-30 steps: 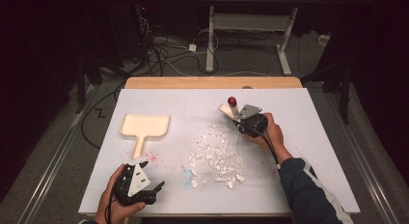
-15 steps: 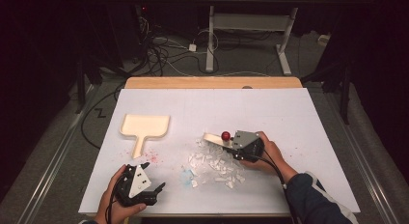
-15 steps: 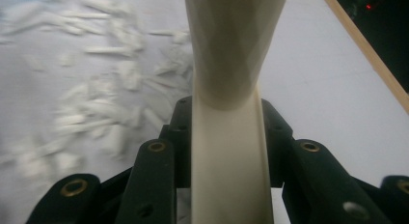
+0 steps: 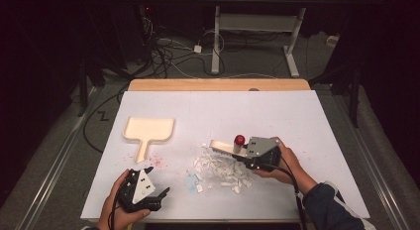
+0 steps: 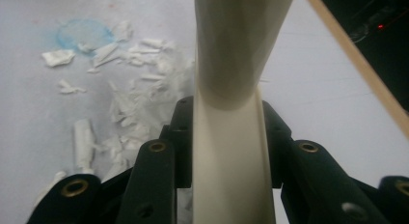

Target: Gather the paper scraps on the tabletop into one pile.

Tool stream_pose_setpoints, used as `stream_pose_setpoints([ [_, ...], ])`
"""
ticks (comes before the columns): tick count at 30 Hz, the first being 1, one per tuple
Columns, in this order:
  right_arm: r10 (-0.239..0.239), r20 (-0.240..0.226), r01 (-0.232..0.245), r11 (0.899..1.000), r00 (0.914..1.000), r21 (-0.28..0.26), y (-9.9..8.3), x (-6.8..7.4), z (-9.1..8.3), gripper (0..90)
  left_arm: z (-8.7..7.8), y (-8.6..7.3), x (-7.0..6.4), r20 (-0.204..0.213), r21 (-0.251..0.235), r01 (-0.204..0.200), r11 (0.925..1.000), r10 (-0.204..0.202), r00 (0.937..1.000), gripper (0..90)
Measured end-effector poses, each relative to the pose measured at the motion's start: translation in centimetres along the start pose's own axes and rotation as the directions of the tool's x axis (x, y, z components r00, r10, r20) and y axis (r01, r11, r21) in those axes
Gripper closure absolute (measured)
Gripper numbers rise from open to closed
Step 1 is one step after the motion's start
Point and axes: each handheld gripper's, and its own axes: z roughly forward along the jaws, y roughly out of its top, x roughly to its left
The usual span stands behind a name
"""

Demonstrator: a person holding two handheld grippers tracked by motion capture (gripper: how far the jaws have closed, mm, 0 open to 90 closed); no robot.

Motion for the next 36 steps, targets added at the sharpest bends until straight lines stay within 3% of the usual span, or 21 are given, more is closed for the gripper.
stream_pose_setpoints([
  [4, 0.068, 0.038, -0.066, 0.997, 0.9970, -0.034, 0.2, -1.3, -1.0, 68.0, -0.1, -0.1, 0.1, 0.000, -0.008, 0.018, 0.9998, -0.018, 0.9998, 17.9],
  [8, 0.094, 0.083, -0.090, 0.995, 0.9921, -0.043, 0.6, -2.5, -0.9, 68.0, 0.0, -0.1, 0.2, -0.001, -0.010, 0.026, 0.9996, -0.026, 0.9997, 18.0],
  [15, 0.070, 0.151, -0.077, 0.996, 0.9861, 0.039, 1.0, -3.8, 3.3, 68.0, 0.2, -0.1, 0.2, 0.008, -0.012, 0.028, 0.9995, -0.028, 0.9996, 18.0],
  [18, 0.069, 0.188, -0.084, 0.994, 0.9798, 0.071, 1.2, -4.3, 5.1, 68.0, 0.2, -0.1, 0.3, 0.009, -0.007, 0.024, 0.9997, -0.024, 0.9997, 18.0],
  [23, 0.087, 0.267, -0.115, 0.989, 0.9599, 0.091, 0.9, -5.1, 7.5, 68.1, 0.3, -0.2, 0.3, 0.013, -0.007, 0.026, 0.9996, -0.026, 0.9996, 18.0],
  [26, 0.092, 0.245, -0.115, 0.990, 0.9652, 0.082, 1.2, -5.0, 8.3, 68.1, 0.2, -0.3, 0.3, 0.013, -0.006, 0.023, 0.9997, -0.023, 0.9996, 18.0],
  [29, 0.070, 0.198, -0.088, 0.993, 0.9777, 0.081, 1.7, -3.9, 8.9, 68.0, 0.2, -0.3, 0.3, 0.012, -0.006, 0.024, 0.9997, -0.024, 0.9996, 18.0],
  [33, 0.020, 0.112, -0.025, 0.998, 0.9935, 0.050, 2.3, -2.0, 8.9, 67.9, 0.2, -0.3, 0.3, 0.016, 0.001, 0.021, 0.9998, -0.021, 0.9997, 18.0],
  [36, -0.007, 0.012, 0.007, 1.000, 0.9999, 0.005, 2.6, -0.9, 8.4, 67.9, 0.3, -0.3, 0.1, 0.017, 0.003, 0.017, 0.9998, -0.017, 0.9997, 17.9],
])
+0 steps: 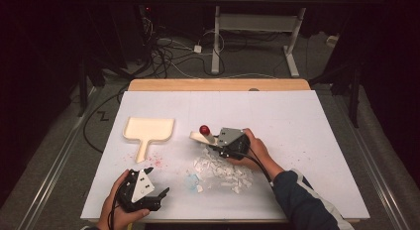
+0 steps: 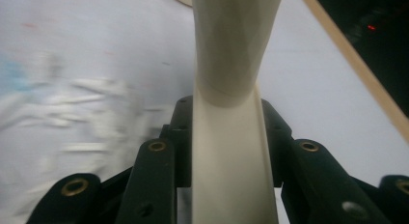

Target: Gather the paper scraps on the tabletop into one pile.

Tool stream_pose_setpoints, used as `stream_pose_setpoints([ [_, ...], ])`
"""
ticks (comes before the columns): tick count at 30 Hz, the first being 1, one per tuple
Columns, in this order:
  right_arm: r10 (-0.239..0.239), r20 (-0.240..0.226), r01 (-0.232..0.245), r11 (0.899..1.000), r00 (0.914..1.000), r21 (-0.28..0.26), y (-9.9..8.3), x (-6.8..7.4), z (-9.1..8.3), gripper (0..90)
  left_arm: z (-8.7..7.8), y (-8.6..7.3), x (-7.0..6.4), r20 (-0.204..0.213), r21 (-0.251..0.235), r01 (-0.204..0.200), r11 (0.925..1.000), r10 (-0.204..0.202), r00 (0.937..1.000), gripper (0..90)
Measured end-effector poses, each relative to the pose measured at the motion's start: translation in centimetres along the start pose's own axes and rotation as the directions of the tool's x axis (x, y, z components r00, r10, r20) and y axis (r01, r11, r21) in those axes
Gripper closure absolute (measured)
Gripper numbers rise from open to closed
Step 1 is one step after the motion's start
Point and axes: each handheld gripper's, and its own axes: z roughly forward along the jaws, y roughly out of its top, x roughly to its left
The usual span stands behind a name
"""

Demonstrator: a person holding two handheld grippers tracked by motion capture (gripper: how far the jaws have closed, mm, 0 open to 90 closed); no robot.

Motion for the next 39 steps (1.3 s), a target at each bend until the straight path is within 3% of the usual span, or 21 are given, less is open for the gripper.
stream_pose_setpoints([
  [3, -0.049, -0.069, 0.047, 0.999, 0.9964, -0.021, 0.1, 1.1, -0.8, 67.8, 0.1, 0.1, -0.1, 0.004, 0.002, -0.001, 1.0000, 0.001, 1.0000, 18.0],
  [8, -0.101, -0.165, 0.092, 0.994, 0.9811, -0.063, -0.7, 1.8, -2.4, 67.7, 0.2, 0.1, -0.3, 0.009, 0.009, -0.007, 0.9999, 0.007, 0.9999, 18.0],
  [12, -0.096, -0.174, 0.082, 0.993, 0.9800, -0.082, -1.2, 1.9, -3.9, 67.9, 0.3, 0.2, -0.4, 0.014, 0.016, -0.022, 0.9996, 0.021, 0.9997, 18.0],
  [17, -0.029, -0.107, 0.020, 0.996, 0.9938, -0.089, -1.7, 1.0, -5.6, 68.0, 0.4, 0.4, -0.6, 0.015, 0.017, -0.032, 0.9993, 0.032, 0.9994, 18.0],
  [20, 0.033, -0.094, -0.043, 0.994, 0.9950, -0.104, -1.9, 0.3, -6.6, 68.0, 0.3, 0.4, -0.5, 0.012, 0.014, -0.033, 0.9994, 0.033, 0.9994, 18.0],
  [27, 0.054, 0.015, -0.053, 0.996, 0.9984, -0.067, -2.0, -0.1, -8.7, 68.0, 0.1, 0.4, -0.5, 0.008, 0.011, -0.036, 0.9993, 0.036, 0.9993, 18.0],
  [30, 0.099, 0.068, -0.097, 0.995, 0.9927, -0.031, -2.8, -0.5, -9.5, 68.0, 0.1, 0.3, -0.5, 0.007, 0.013, -0.039, 0.9992, 0.039, 0.9992, 18.0],
  [31, 0.121, 0.103, -0.120, 0.993, 0.9873, -0.015, -3.2, -0.7, -9.8, 68.0, 0.1, 0.3, -0.5, 0.008, 0.013, -0.039, 0.9992, 0.039, 0.9992, 18.0],
  [33, 0.149, 0.119, -0.151, 0.989, 0.9815, 0.005, -3.8, -1.0, -10.0, 68.0, 0.1, 0.4, -0.5, 0.007, 0.014, -0.040, 0.9991, 0.040, 0.9992, 18.0],
  [39, 0.208, 0.204, -0.231, 0.968, 0.9567, 0.099, -5.9, -0.9, -9.3, 68.0, 0.2, 0.5, -0.7, 0.007, 0.013, -0.048, 0.9987, 0.048, 0.9988, 18.0],
])
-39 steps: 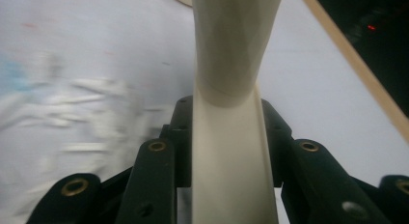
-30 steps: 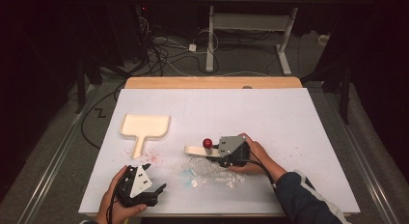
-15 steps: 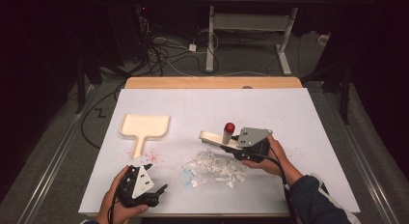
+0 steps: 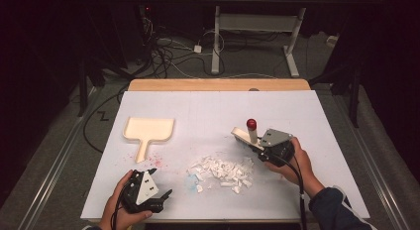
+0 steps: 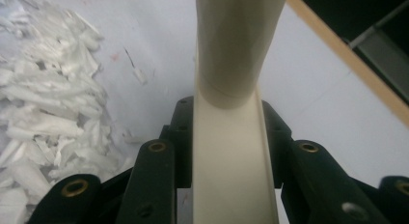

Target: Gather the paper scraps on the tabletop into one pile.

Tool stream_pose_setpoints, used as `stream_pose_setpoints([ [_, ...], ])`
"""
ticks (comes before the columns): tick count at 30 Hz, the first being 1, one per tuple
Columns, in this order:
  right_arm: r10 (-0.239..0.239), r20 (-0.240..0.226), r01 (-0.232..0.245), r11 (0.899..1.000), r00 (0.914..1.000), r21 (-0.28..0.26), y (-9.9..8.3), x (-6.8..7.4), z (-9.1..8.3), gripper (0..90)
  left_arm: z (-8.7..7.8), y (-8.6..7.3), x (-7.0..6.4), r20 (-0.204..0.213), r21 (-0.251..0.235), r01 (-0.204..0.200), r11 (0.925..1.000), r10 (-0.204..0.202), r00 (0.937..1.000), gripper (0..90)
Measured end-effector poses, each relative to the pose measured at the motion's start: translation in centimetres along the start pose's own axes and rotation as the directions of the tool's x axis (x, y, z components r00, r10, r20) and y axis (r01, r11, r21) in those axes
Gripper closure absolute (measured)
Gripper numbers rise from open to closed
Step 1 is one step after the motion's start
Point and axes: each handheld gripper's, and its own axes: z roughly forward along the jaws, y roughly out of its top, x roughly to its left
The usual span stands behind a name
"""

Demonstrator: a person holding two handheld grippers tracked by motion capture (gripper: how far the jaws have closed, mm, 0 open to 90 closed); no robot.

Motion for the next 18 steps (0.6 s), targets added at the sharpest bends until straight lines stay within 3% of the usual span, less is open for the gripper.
stream_pose_setpoints([
  [2, 0.033, -0.014, -0.033, 0.999, 0.9994, -0.010, -0.2, 0.5, 0.4, 68.0, 0.1, 0.0, 0.0, 0.003, 0.005, -0.001, 1.0000, 0.001, 1.0000, 18.0],
  [5, 0.027, 0.000, -0.027, 1.000, 0.9996, -0.009, 0.3, 1.6, 0.8, 68.0, 0.2, 0.1, 0.0, 0.007, 0.006, -0.005, 1.0000, 0.005, 1.0000, 18.0],
  [7, 0.046, -0.047, -0.047, 0.999, 0.9978, -0.017, 0.6, 2.5, 1.1, 67.8, 0.2, 0.1, -0.1, 0.008, 0.006, -0.008, 0.9999, 0.008, 0.9999, 18.0],
  [10, 0.008, -0.082, -0.010, 1.000, 0.9966, -0.025, 1.1, 3.8, 1.2, 67.7, 0.2, 0.1, 0.0, 0.010, 0.005, -0.006, 1.0000, 0.006, 0.9999, 18.0],
  [15, 0.040, -0.182, -0.055, 0.995, 0.9825, -0.079, 1.8, 4.2, 0.5, 68.0, 0.2, 0.1, 0.0, 0.013, 0.006, -0.006, 1.0000, 0.006, 0.9999, 18.0],
  [18, 0.003, -0.159, -0.018, 0.996, 0.9873, -0.092, 2.1, 4.3, 0.2, 68.0, 0.2, 0.1, 0.0, 0.009, 0.006, -0.006, 1.0000, 0.006, 0.9999, 18.0],
])
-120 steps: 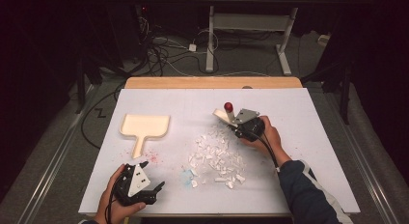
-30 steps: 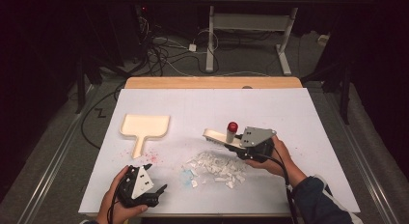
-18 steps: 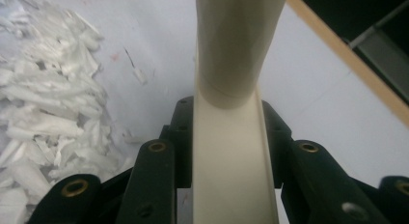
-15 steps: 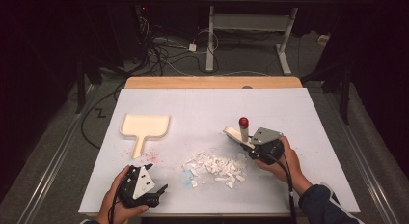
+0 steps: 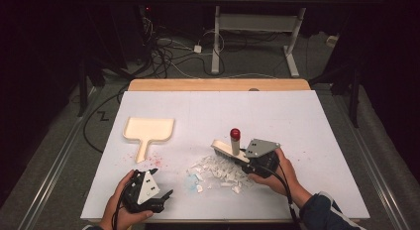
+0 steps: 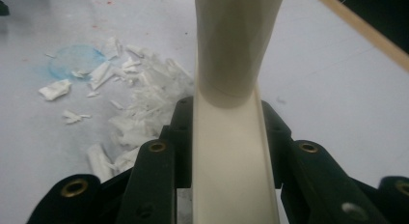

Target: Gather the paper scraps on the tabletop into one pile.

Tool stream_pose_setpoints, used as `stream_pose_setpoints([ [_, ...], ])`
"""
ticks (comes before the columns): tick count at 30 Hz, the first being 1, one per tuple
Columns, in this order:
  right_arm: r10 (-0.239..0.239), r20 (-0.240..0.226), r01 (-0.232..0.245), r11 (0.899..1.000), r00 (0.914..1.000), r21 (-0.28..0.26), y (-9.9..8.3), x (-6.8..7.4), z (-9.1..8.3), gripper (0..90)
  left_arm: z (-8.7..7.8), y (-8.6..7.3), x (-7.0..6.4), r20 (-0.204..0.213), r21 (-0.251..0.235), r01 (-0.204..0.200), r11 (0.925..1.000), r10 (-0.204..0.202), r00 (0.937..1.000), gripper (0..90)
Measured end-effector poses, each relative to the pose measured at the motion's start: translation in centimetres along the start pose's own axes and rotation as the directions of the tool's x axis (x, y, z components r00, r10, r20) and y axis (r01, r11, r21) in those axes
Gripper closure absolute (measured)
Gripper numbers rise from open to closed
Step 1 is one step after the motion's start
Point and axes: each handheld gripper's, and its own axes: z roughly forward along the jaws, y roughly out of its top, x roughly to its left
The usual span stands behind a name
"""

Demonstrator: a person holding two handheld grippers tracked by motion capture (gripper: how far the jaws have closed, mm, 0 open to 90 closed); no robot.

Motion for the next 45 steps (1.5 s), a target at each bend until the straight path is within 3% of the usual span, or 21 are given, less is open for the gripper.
stream_pose_setpoints([
  [3, 0.017, 0.011, -0.016, 0.999, 0.9998, -0.032, 0.2, -0.8, -0.4, 68.0, 0.0, 0.0, 0.1, -0.003, -0.003, 0.008, 1.0000, -0.008, 1.0000, 18.0],
  [8, 0.065, 0.108, -0.056, 0.995, 0.9920, -0.080, 0.5, -3.2, -0.5, 68.0, 0.1, 0.0, 0.0, -0.003, 0.001, 0.009, 1.0000, -0.009, 0.9999, 18.0],
  [11, 0.078, 0.181, -0.067, 0.996, 0.9804, -0.067, 0.5, -4.4, 0.4, 68.0, 0.2, 0.1, 0.0, -0.001, 0.008, 0.007, 0.9999, -0.007, 1.0000, 18.0],
  [16, 0.120, 0.237, -0.113, 0.993, 0.9641, -0.042, 0.1, -6.0, 2.7, 68.0, 0.3, 0.0, 0.0, 0.004, 0.014, 0.006, 0.9999, -0.007, 1.0000, 18.0],
  [18, 0.097, 0.266, -0.098, 0.995, 0.9590, -0.010, -0.1, -6.1, 3.8, 68.0, 0.4, -0.1, 0.0, 0.006, 0.017, 0.009, 0.9998, -0.009, 0.9999, 18.0],
  [21, 0.102, 0.217, -0.101, 0.995, 0.9708, -0.016, -0.1, -6.0, 4.5, 68.1, 0.4, -0.1, 0.1, 0.005, 0.020, 0.011, 0.9997, -0.011, 0.9999, 18.1],
  [22, 0.085, 0.217, -0.085, 0.996, 0.9725, -0.009, 0.1, -5.8, 4.7, 68.0, 0.4, -0.1, 0.1, 0.006, 0.020, 0.010, 0.9998, -0.010, 0.9999, 18.1],
  [25, 0.039, 0.157, -0.041, 0.999, 0.9868, 0.007, 0.1, -4.9, 4.8, 67.9, 0.3, -0.1, 0.0, 0.005, 0.018, 0.006, 0.9998, -0.006, 1.0000, 18.1],
  [28, -0.025, 0.069, 0.025, 1.000, 0.9973, 0.004, -0.1, -3.6, 4.1, 67.7, 0.2, -0.2, 0.0, 0.003, 0.015, 0.010, 0.9998, -0.010, 0.9999, 18.1],
  [32, -0.064, -0.036, 0.064, 0.998, 0.9973, -0.010, -0.4, -2.1, 2.2, 67.9, 0.1, -0.1, -0.1, 0.001, 0.015, 0.003, 0.9999, -0.003, 1.0000, 18.1],
  [35, -0.076, -0.048, 0.076, 0.997, 0.9959, -0.017, -0.4, -1.4, 0.8, 68.0, 0.0, -0.1, -0.1, 0.000, 0.016, 0.000, 0.9999, 0.000, 1.0000, 18.1],
  [38, -0.072, -0.048, 0.069, 0.996, 0.9963, -0.059, -0.1, -1.3, -0.5, 68.0, 0.0, 0.0, -0.1, -0.003, 0.013, -0.001, 0.9999, 0.001, 1.0000, 18.1],
  [40, -0.060, -0.021, 0.058, 0.994, 0.9980, -0.095, 0.4, -1.3, -1.6, 68.0, -0.1, 0.0, 0.0, -0.007, 0.007, -0.001, 1.0000, 0.001, 1.0000, 18.1],
  [45, 0.033, -0.066, -0.046, 0.979, 0.9973, -0.197, 2.0, -0.4, -3.7, 68.0, -0.5, -0.1, 0.4, -0.032, -0.016, 0.025, 0.9996, -0.025, 0.9992, 17.3],
])
